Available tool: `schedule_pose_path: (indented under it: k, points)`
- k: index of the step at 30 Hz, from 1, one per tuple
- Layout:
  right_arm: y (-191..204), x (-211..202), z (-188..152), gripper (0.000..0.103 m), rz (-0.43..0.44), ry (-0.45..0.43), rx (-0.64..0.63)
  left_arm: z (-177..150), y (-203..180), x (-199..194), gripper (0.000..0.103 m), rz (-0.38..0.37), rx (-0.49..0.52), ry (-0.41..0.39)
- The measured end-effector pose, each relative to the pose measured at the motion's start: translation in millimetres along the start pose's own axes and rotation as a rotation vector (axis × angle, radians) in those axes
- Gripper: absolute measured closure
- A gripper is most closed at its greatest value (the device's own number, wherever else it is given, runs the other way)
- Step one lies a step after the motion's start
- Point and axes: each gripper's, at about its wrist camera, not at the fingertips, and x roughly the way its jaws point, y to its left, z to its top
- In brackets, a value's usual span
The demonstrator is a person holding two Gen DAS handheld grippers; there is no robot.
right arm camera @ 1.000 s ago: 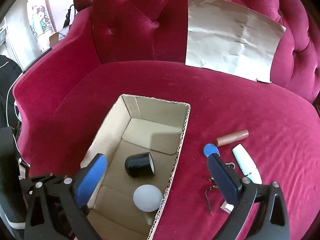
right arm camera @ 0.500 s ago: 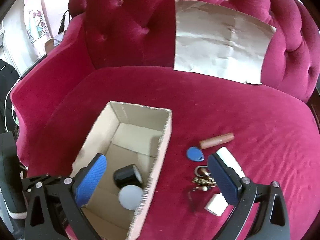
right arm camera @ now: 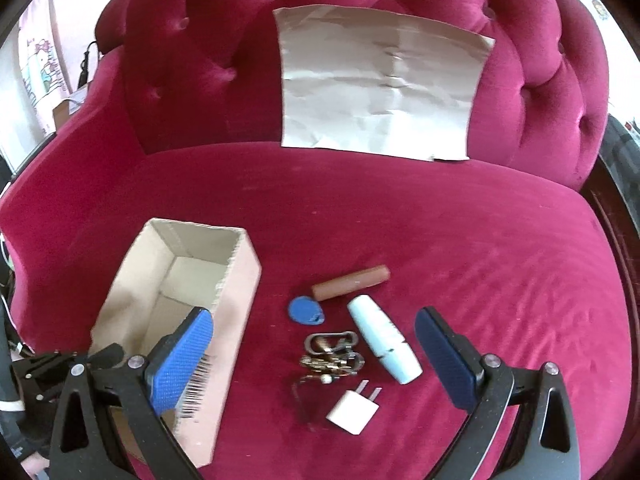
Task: Organize rigid objects
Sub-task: 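Move the right tool back toward the remaining objects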
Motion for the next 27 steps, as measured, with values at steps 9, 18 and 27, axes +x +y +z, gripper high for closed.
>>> schedule_pose_path:
  k: [9, 18, 27]
  points:
    - [-35, 6, -7, 0.0, -0.054, 0.018, 0.045, 0, 0, 0, 0.099, 0.001, 0.001, 0.0]
    - [-56, 19, -20, 0.0, -0.101, 0.049, 0.049, 0, 0, 1, 0.099, 0.002, 0.0, -0.001]
    - [-64, 35, -36, 0.0, -0.114, 0.084, 0.035, 0, 1, 1, 0.099, 0.003, 0.0, -0.001]
